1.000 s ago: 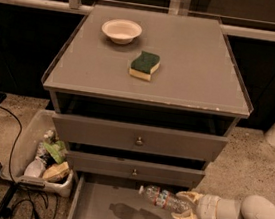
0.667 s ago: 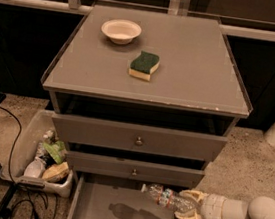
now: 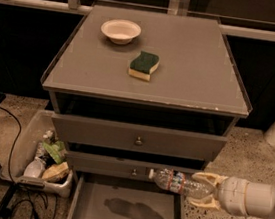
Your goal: Pick water bottle from bottom drawer and place on counter
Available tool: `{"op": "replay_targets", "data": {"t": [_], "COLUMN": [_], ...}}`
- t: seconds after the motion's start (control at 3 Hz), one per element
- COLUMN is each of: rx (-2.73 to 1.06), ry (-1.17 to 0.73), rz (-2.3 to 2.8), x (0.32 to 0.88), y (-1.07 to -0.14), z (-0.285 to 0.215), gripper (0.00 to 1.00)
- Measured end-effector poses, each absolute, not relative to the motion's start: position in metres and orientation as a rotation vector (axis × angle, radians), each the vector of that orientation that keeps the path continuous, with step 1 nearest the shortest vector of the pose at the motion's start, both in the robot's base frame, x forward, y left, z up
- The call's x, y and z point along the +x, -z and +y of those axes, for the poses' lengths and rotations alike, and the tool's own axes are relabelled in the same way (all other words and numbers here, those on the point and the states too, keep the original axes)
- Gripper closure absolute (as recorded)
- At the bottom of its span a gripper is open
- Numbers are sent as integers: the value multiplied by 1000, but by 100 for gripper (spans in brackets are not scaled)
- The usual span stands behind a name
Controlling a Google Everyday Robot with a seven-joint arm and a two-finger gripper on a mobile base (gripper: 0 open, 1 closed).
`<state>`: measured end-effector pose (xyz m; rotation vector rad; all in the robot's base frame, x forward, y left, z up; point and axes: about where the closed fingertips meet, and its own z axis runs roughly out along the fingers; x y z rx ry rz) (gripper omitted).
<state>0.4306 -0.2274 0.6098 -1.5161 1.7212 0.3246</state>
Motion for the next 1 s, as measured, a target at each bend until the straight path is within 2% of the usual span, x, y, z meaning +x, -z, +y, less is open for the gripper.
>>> {"op": "replay_targets", "data": {"t": [1.0], "rx": [-1616], "ry": [-107], "rz": [1675], "x": [453], "y": [-775], "z": [-241], "gripper": [100]}}
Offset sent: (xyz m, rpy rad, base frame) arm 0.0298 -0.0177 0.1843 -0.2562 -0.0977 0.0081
